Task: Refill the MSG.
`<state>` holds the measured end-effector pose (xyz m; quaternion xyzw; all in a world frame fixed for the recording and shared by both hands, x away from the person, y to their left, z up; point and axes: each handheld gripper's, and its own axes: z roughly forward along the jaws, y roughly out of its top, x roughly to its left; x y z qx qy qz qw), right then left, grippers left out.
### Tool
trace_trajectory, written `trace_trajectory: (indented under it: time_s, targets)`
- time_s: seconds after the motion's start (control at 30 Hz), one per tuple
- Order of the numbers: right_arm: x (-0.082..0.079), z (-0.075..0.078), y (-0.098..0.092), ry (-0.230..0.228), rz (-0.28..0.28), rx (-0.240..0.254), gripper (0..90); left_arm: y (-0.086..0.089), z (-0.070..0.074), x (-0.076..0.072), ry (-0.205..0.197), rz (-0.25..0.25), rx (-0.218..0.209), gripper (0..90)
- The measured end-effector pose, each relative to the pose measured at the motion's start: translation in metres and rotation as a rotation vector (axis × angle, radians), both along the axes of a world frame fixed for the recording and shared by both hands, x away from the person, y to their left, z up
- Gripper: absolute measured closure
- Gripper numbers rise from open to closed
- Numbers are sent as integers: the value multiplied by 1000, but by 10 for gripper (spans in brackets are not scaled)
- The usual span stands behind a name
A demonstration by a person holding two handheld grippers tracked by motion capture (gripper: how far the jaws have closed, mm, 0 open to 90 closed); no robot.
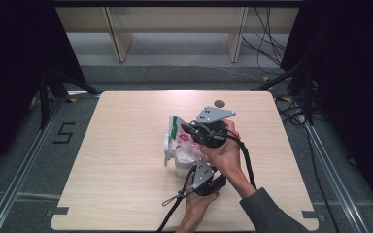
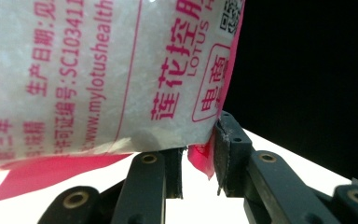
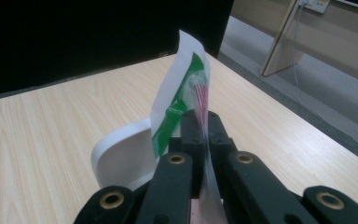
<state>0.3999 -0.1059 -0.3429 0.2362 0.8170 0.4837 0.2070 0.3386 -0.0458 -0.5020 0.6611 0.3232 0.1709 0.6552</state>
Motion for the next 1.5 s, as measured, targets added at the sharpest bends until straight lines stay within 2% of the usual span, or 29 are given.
trace_trajectory:
  time_s: [0.03,0.07,0.2,0.27,0.3,0.33,0.37,0.4,0.43,0.47,0.53,0.57,0.63,0.67,0.7,0.77,0.83,0.87,0.9,0.93,1.03,1.1,1.17,1.2,1.23,1.27,1.37,1.4,1.5]
  targets:
    - [-1,-1,1,17,-5,-7,900,0,0,-1,11,15,9,740]
    - [-1,-1,2,6,0,-17,900,-1,0,-1,8,16,7,740]
    - [0,1,0,1,3,9,900,-1,0,1,2,4,-9,741]
    - [-1,0,1,7,6,-16,900,-2,0,0,1,8,-7,741]
    - [-1,-1,2,-6,9,-23,900,-2,0,0,-3,4,-10,741]
    - [-1,0,1,21,14,-18,900,-2,1,0,-4,4,-9,741]
    - [-2,0,0,23,-2,2,900,-1,1,0,4,15,-5,741]
    - [-1,0,0,14,-5,9,900,-1,0,1,1,2,-6,741]
    - [-1,-1,1,19,-4,-10,900,-2,-1,1,3,4,-5,741]
    - [0,-2,3,4,6,-18,900,-2,-1,1,3,6,-7,741]
    - [-1,-1,2,15,4,-10,900,-2,0,1,-2,9,-14,741]
    - [0,-1,1,4,6,-4,900,-2,0,1,-2,9,-15,741]
    - [0,-1,2,-2,13,-19,900,-2,0,0,4,12,0,741]
    - [-1,-2,3,10,-1,-17,900,-3,0,1,-3,9,-15,741]
    - [-1,-1,3,18,13,-15,900,-1,1,0,7,20,2,741]
    - [0,1,1,8,8,-4,900,-2,1,1,-5,7,-15,741]
    - [0,0,2,10,2,-10,900,-2,0,1,-1,1,-21,741]
    - [-1,-1,3,10,2,-26,900,-2,0,0,4,12,-7,741]
    - [0,-1,3,-1,2,-22,900,-2,1,-1,6,19,-9,741]
    - [-1,0,2,9,9,-12,900,-2,1,0,-8,6,-21,741]
    - [-2,0,2,9,5,0,900,-2,1,-1,8,18,-3,741]
    - [-2,-1,3,-2,7,-22,900,-3,0,0,-3,9,-20,741]
    - [-1,1,1,6,16,-5,900,-2,1,1,-3,10,-22,741]
    - [-3,0,2,24,-3,10,900,-2,0,1,-2,5,-20,741]
    - [-2,0,2,18,7,-12,900,-2,0,0,3,17,-9,741]
    - [-2,-1,3,-2,8,-19,900,-3,-1,0,-3,11,-16,741]
    - [-3,1,1,32,0,6,900,-2,0,1,-7,8,-17,741]
    - [-1,0,2,4,2,6,900,-2,0,0,-4,8,-15,741]
    - [-1,-1,4,15,5,-18,900,-3,0,0,-5,7,-20,741]
